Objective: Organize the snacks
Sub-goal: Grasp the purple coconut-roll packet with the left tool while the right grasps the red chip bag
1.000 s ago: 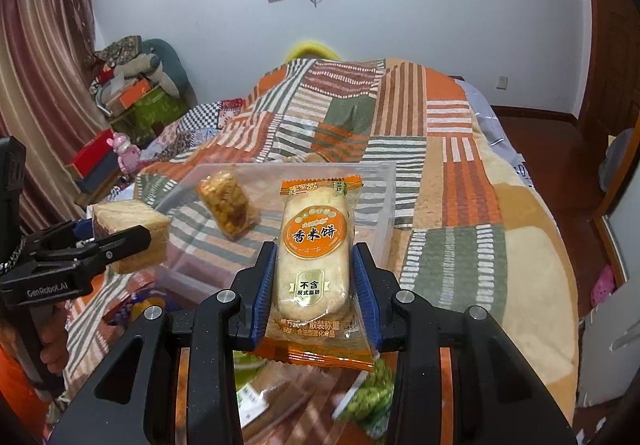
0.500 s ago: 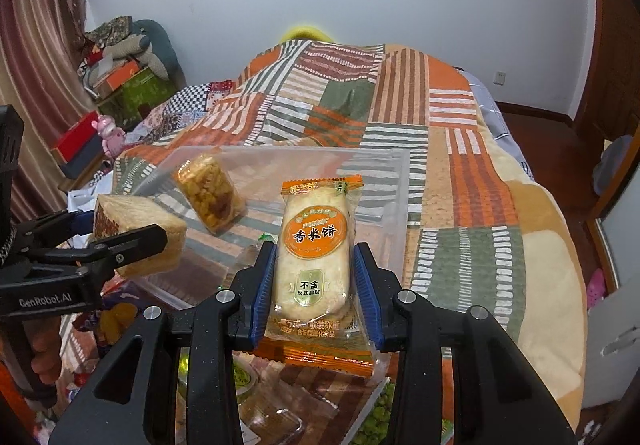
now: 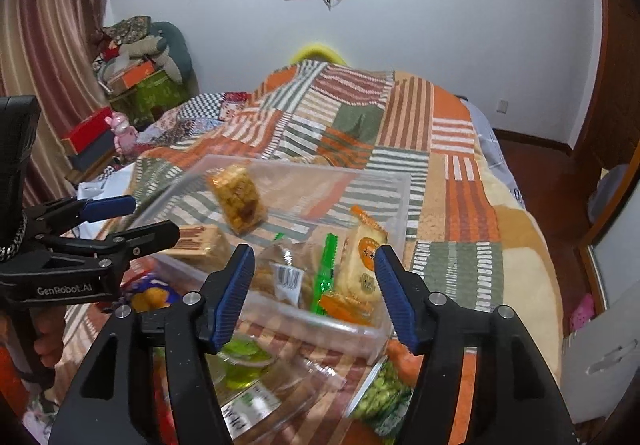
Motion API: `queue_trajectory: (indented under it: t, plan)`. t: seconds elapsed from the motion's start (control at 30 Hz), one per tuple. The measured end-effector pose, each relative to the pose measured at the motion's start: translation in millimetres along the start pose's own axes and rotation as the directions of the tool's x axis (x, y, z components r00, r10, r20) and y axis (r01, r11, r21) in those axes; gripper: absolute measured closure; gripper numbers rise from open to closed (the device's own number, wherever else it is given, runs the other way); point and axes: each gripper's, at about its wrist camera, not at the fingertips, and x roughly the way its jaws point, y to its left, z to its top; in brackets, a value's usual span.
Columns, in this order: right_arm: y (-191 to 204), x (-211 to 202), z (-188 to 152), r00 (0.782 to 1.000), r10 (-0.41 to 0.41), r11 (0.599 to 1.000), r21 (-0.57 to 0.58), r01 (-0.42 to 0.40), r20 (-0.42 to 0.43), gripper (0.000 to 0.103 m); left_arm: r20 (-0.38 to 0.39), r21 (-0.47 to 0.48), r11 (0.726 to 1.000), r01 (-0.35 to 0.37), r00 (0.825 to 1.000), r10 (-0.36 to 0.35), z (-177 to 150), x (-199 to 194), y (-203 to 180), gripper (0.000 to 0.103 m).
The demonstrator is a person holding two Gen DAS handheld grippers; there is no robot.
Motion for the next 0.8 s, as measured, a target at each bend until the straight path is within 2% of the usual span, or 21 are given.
queue_trajectory:
  t: [0.17, 0.47, 0.8]
  plan:
    - [13, -22, -6, 0.999, 0.034, 0.999, -0.009, -0.034, 0.031, 0.036, 0.046, -0.008, 1.0, 0.001, 0.999, 0.0, -6, -30, 3, 0.019]
    - [40, -43, -27, 0.993, 0.112, 0.993, -0.028, -0.111, 0.031, 0.03, 0.103, -0.045, 0.999, -0.009, 0.995, 0.014, -27, -79, 14, 0.016]
    - [74, -35, -62, 0.986, 0.161, 0.983, -0.077, -0.164, -0.05, 0.027, 0.066, -0.06, 0.997, -0.045, 0.997, 0.049, -69, -97, 31, 0.015]
